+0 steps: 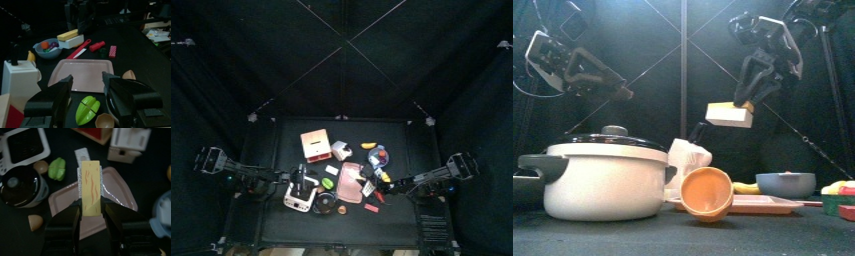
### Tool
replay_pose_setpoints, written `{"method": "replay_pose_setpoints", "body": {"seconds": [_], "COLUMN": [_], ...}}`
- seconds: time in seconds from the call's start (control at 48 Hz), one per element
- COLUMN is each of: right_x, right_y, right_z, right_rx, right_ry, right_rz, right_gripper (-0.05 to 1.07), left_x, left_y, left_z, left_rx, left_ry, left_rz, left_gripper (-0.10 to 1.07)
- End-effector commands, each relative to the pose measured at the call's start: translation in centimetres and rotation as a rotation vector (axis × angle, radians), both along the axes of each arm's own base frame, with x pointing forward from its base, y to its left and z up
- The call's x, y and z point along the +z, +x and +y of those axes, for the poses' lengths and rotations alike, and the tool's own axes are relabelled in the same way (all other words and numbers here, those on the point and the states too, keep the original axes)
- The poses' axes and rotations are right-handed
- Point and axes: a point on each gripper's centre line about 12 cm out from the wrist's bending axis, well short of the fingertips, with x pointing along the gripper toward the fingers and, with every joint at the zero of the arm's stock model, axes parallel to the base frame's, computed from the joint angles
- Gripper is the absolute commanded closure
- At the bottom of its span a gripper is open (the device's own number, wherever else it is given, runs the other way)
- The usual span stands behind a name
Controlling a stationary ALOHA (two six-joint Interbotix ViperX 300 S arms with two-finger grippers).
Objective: Hand over egg sushi
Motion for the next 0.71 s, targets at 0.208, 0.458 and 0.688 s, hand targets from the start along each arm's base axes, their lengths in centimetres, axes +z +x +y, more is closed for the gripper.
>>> {"method": "replay_pose_setpoints", "body": {"seconds": [0.208,0.458,0.688], "right_x": [0.9,0.4,0.3], "right_y": [2.8,4.7,5.6], "right_z": [2.2,2.6,2.1], "right_rx": [0.314,0.384,0.382], "right_ry": [-0.122,-0.174,-0.199], "right_rz": [-0.089,-0.078,-0.074], "right_gripper": [0.49,0.49,0.49], "left_x": [0.4,-0.1,-0.5], "left_y": [2.9,4.7,6.2], "left_z": [-1.2,-1.3,-1.4], "left_rx": [-0.059,-0.054,-0.051], "left_ry": [0.043,0.045,0.045], "left_rz": [-0.01,0.004,0.013], "left_gripper": [-0.02,-0.03,-0.03]}}
